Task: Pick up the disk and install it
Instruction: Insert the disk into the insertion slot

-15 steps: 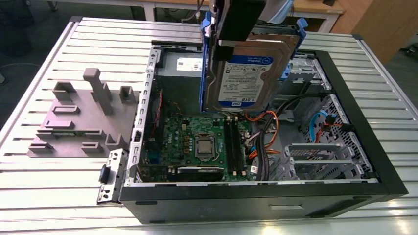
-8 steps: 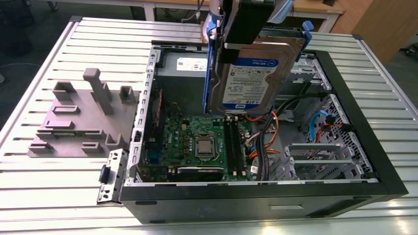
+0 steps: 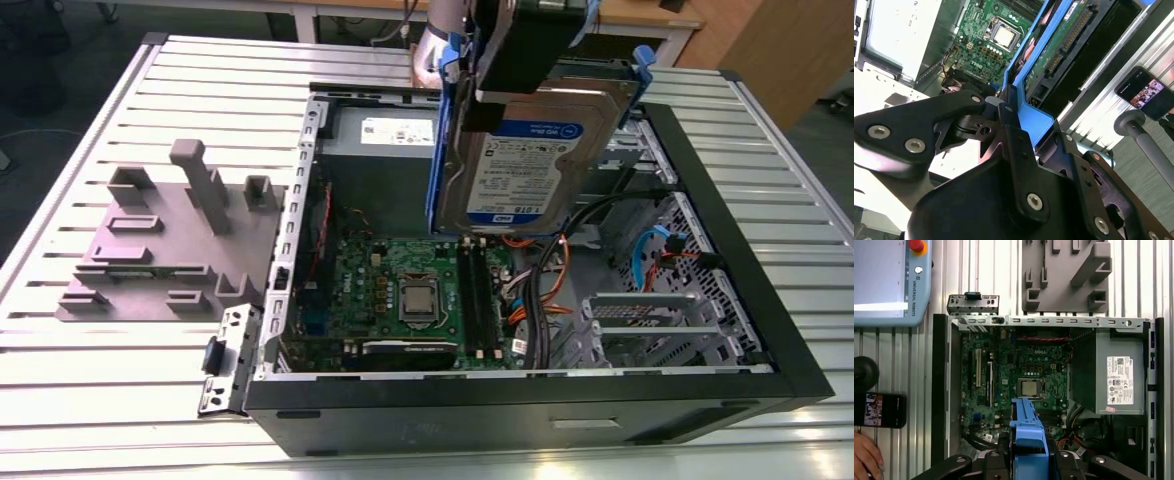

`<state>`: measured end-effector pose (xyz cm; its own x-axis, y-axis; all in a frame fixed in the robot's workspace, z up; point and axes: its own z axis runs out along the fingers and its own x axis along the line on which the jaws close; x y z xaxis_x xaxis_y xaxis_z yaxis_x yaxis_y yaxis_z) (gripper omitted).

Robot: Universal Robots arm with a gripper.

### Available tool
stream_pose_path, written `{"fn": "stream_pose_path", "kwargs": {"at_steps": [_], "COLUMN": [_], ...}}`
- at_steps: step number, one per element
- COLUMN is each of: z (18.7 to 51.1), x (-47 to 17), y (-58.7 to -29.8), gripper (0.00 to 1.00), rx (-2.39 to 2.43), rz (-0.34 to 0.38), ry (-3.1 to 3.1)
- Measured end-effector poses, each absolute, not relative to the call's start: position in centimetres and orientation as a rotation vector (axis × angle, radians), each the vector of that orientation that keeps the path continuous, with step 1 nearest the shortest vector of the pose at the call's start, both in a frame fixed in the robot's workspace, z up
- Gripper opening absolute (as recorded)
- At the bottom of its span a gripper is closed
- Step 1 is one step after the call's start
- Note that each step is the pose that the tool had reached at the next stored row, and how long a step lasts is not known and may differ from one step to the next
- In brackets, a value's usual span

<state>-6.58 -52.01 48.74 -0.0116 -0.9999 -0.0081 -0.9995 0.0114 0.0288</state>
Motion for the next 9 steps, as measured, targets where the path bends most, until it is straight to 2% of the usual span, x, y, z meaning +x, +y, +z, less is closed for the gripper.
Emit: {"fn": "stream_pose_path", "kwargs": {"at_steps": [9], "z": [48.6], "x": [-6.4], "y": [-53.1], "gripper": [0.36], "rx": [2.198], "rz": [-0.041], "ry": [-2.224]}}
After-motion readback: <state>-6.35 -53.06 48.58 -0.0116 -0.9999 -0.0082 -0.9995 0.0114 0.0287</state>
